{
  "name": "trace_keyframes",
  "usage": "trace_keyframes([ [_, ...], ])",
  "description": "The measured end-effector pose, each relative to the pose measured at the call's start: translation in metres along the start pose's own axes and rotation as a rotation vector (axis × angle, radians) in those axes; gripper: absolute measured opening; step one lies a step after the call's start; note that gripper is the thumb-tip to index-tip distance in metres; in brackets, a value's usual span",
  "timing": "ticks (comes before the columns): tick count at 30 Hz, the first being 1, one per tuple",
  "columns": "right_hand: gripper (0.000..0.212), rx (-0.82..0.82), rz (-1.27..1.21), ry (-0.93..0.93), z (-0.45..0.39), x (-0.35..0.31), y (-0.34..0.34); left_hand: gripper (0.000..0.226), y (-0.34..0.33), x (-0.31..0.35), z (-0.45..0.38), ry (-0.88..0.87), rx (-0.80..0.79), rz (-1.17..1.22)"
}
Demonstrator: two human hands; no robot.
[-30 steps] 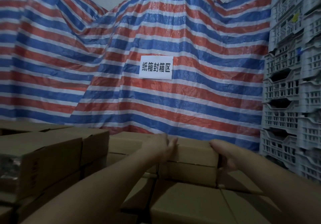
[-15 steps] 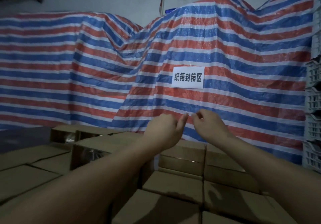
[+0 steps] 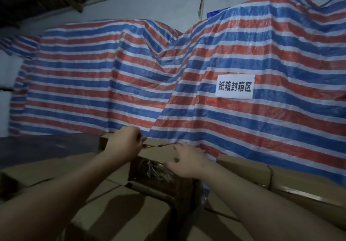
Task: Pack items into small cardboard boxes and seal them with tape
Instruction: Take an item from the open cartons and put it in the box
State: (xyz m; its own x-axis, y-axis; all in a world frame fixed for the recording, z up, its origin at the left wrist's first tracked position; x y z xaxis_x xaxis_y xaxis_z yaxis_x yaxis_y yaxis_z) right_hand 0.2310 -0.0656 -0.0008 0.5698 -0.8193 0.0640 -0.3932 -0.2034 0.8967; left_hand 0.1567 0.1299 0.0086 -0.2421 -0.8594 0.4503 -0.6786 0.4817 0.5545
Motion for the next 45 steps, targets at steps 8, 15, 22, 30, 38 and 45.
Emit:
trace_keyframes([
  [8,0.024,0.063,0.082,-0.028,0.009,-0.013,-0.038,0.03,-0.02,-0.048,0.014,0.116,-0.038,-0.056],
  [15,0.016,0.089,0.096,-0.097,0.009,-0.017,-0.027,0.029,-0.036,-0.062,0.016,0.142,-0.098,0.195],
  [22,0.026,0.111,-0.202,-0.164,0.026,-0.019,0.034,0.03,-0.009,-0.035,0.019,0.049,-0.038,0.328],
  [30,0.029,0.039,-0.272,-0.139,0.082,-0.018,0.127,0.041,0.058,0.037,0.034,0.099,-0.208,0.859],
  [38,0.035,-0.054,-0.319,-0.21,0.185,-0.011,0.169,0.026,0.075,0.102,0.106,0.268,-0.491,1.239],
  [45,0.03,-0.123,-0.421,-0.327,0.275,0.022,0.184,0.034,0.061,0.155,0.172,0.317,-0.569,1.334],
])
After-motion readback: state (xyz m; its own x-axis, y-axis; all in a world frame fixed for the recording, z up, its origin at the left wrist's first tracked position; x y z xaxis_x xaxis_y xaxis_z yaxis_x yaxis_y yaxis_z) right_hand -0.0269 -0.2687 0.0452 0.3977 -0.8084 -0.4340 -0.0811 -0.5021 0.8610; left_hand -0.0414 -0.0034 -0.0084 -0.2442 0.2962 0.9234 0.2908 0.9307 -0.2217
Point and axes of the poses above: each hand's wrist, its own z-axis away from the middle knuckle, its own y-axis out of the back of the hand, x = y × z, the point moved 1 cm from there along -z, towards the middle knuckle, and after that the axes turned 9 degrees about z, right-handed, at the moved point
